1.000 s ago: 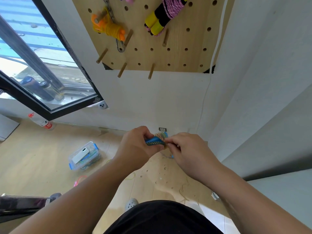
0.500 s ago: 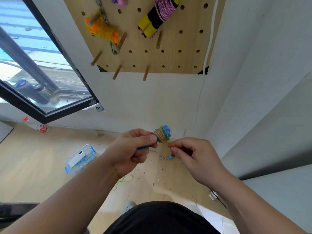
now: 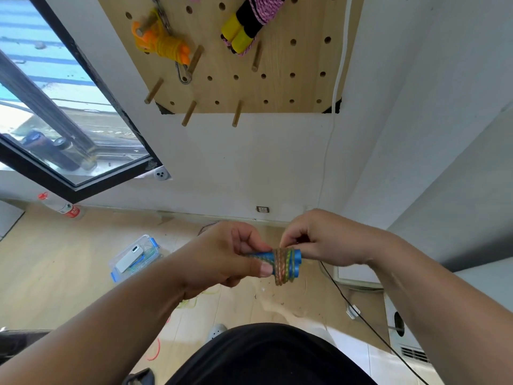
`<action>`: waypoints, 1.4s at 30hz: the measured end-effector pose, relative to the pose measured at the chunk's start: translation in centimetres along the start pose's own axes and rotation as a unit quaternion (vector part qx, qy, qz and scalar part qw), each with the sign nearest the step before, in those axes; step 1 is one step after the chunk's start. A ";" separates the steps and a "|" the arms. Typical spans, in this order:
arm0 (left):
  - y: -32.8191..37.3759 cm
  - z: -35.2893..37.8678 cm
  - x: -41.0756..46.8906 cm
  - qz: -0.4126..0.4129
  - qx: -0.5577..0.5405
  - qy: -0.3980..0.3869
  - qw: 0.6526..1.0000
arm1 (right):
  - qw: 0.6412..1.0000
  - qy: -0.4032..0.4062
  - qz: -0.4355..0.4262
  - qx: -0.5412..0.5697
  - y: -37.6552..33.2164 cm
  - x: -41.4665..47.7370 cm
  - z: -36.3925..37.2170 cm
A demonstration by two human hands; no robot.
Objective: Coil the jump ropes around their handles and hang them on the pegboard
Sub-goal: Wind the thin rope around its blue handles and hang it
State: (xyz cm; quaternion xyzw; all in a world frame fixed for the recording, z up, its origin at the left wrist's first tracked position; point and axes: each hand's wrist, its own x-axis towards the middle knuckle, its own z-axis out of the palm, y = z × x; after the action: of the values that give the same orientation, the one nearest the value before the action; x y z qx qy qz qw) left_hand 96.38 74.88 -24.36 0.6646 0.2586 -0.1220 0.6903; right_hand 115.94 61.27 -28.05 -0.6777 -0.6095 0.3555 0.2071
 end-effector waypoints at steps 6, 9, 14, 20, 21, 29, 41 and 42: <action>0.2 0.2 0.5 0.018 0.256 0.033 0.966 | 0.996 -0.044 0.008 -0.076 -1.5 2.2 -0.5; -0.1 0.5 1.0 0.008 0.349 0.094 0.933 | 0.992 -0.033 0.015 -0.117 -2.4 3.0 -0.3; -1.0 0.3 2.1 0.026 0.333 0.240 0.912 | 0.993 0.062 0.065 -0.082 -3.6 3.1 0.4; -1.7 0.5 2.7 0.055 0.285 0.316 0.904 | 0.971 0.209 0.112 0.017 -4.9 1.7 2.3; -1.6 0.5 2.8 0.049 0.262 0.324 0.908 | 0.966 0.231 0.112 0.031 -5.1 1.4 2.7; -0.4 -0.1 2.9 0.012 -0.065 0.317 0.946 | 0.919 0.348 0.067 0.175 -4.7 -0.8 5.3; 0.7 1.0 1.6 0.040 -0.247 0.155 0.956 | 0.851 0.405 -0.009 0.334 -4.4 -2.6 4.8; 0.9 1.1 1.5 0.046 -0.236 0.165 0.957 | 0.848 0.413 -0.011 0.333 -4.5 -2.6 4.8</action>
State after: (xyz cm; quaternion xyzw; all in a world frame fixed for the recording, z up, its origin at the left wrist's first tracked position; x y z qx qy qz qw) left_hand 98.32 74.18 -24.40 0.5051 0.3595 0.0852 0.7800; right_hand 109.39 58.79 -27.44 -0.6456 -0.3206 0.2218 0.6567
